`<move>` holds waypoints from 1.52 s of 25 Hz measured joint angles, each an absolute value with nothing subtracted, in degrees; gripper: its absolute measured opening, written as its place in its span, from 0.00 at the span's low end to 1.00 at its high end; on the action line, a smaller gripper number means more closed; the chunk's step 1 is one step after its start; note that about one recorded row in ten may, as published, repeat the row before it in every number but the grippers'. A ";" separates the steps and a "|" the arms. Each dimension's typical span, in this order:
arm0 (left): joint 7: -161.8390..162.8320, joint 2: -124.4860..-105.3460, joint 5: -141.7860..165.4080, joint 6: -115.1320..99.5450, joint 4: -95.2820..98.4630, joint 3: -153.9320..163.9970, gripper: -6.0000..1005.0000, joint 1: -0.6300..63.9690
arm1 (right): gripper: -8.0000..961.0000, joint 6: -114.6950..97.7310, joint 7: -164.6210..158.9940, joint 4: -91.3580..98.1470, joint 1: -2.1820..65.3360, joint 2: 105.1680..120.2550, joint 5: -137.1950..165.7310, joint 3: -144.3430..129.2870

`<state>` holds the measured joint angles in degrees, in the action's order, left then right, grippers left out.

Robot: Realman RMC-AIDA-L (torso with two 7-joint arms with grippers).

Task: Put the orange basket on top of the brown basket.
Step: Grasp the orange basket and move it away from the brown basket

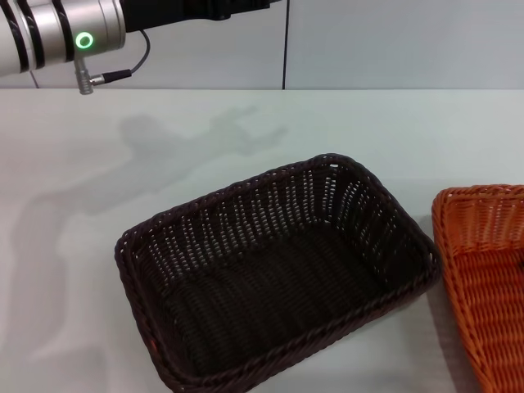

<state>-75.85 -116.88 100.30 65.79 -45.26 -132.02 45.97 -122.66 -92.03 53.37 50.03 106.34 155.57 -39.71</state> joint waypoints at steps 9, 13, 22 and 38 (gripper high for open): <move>-75.97 -117.23 100.00 65.81 -45.26 -132.45 0.76 45.97 | 0.60 -111.24 -92.47 59.84 52.91 106.61 155.34 -36.97; -75.84 -117.24 100.00 65.83 -45.26 -132.54 0.75 45.87 | 0.60 -104.70 -92.60 59.57 52.96 107.62 155.49 -40.46; -75.87 -117.25 99.22 65.31 -45.19 -132.69 0.74 45.59 | 0.60 -98.53 -92.66 55.53 52.86 108.54 159.06 -45.58; -75.80 -117.55 98.24 64.58 -44.87 -132.71 0.74 45.41 | 0.60 -83.63 -91.03 42.04 53.00 109.14 162.50 -50.24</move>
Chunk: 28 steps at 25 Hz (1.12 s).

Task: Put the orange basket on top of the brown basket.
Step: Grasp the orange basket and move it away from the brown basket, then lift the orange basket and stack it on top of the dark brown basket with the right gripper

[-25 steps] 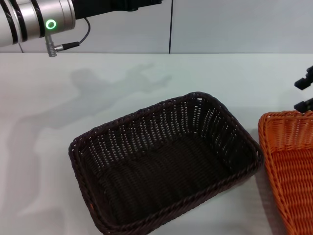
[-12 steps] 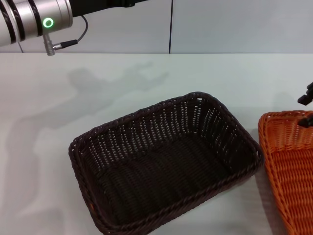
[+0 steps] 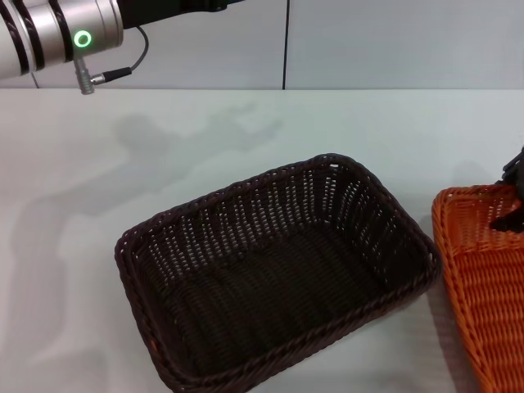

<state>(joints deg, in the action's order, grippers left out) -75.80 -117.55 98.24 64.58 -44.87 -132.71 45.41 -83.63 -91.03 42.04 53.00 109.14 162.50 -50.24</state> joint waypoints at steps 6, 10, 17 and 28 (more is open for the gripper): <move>-75.69 -117.57 98.14 64.66 -44.62 -132.71 0.74 45.22 | 0.53 -83.12 -89.25 41.46 51.62 108.64 157.49 -49.20; -75.69 -117.59 97.93 64.72 -44.63 -132.72 0.74 45.11 | 0.44 -85.41 -89.36 41.17 51.09 108.01 157.63 -49.04; -75.67 -117.59 97.71 64.79 -44.62 -132.71 0.74 44.81 | 0.24 -95.26 -91.91 41.05 49.61 103.01 158.26 -48.78; -76.46 -117.38 96.29 64.42 -43.86 -132.71 0.74 42.89 | 0.14 -102.64 -96.74 43.00 44.48 94.95 158.61 -37.04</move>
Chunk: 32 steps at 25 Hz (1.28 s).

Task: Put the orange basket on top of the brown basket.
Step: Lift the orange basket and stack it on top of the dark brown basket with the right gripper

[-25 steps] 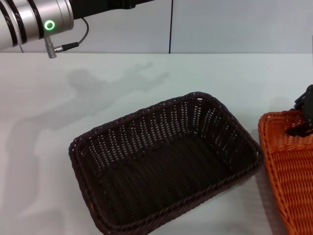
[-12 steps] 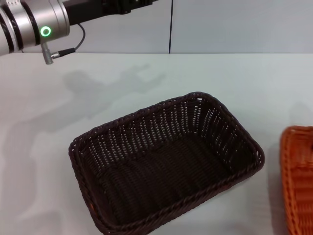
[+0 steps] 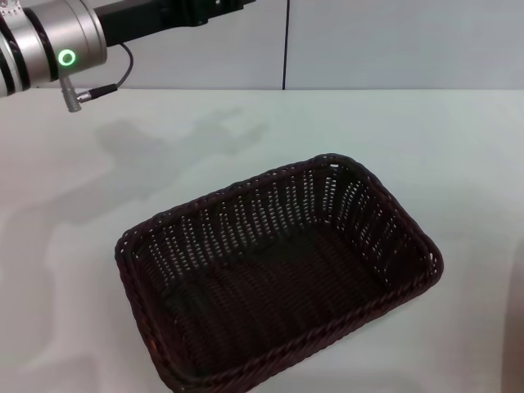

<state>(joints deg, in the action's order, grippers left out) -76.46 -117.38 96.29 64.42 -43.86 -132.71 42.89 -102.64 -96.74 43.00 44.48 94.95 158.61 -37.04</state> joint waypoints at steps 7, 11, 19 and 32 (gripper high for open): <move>-76.38 -116.72 95.37 64.21 -43.85 -132.80 0.74 42.88 | 0.14 -110.65 -97.32 44.26 41.75 93.89 156.41 -18.20; -76.32 -116.55 95.36 64.18 -43.86 -132.80 0.74 42.70 | 0.14 -112.96 -97.91 44.52 38.06 94.29 150.15 -13.91; -76.25 -115.34 95.38 64.37 -43.85 -132.62 0.74 42.64 | 0.14 -112.85 -103.23 39.11 28.56 96.35 122.89 -12.85; -75.79 -113.96 95.86 67.46 -42.93 -131.26 0.74 42.63 | 0.14 -111.00 -104.70 37.79 28.67 111.00 111.99 -12.49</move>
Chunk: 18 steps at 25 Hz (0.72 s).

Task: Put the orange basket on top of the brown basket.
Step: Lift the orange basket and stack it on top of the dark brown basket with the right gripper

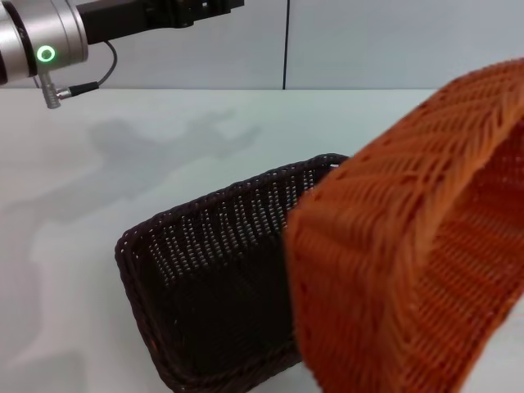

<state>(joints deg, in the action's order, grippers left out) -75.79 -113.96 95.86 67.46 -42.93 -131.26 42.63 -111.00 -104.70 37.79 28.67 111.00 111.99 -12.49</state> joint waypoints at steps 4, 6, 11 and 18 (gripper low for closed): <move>-75.72 -113.64 95.89 68.01 -42.32 -131.23 0.74 42.63 | 0.14 -109.03 -102.57 37.53 29.08 113.98 110.17 -12.52; -75.67 -113.47 95.93 68.91 -41.79 -131.22 0.74 42.61 | 0.14 -107.41 -100.44 37.11 29.42 116.26 108.95 -12.63; -74.71 -112.76 96.93 70.59 -41.74 -131.11 0.73 42.40 | 0.14 -104.29 -94.95 30.24 30.29 118.58 108.66 -12.72; -73.61 -111.67 98.52 72.05 -41.79 -130.28 0.73 42.66 | 0.14 -102.49 -89.01 22.97 29.60 118.74 108.59 -12.36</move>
<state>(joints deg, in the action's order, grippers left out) -73.61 -111.67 98.52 72.05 -41.79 -130.28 42.66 -102.49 -89.01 22.96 29.60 118.74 108.59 -12.37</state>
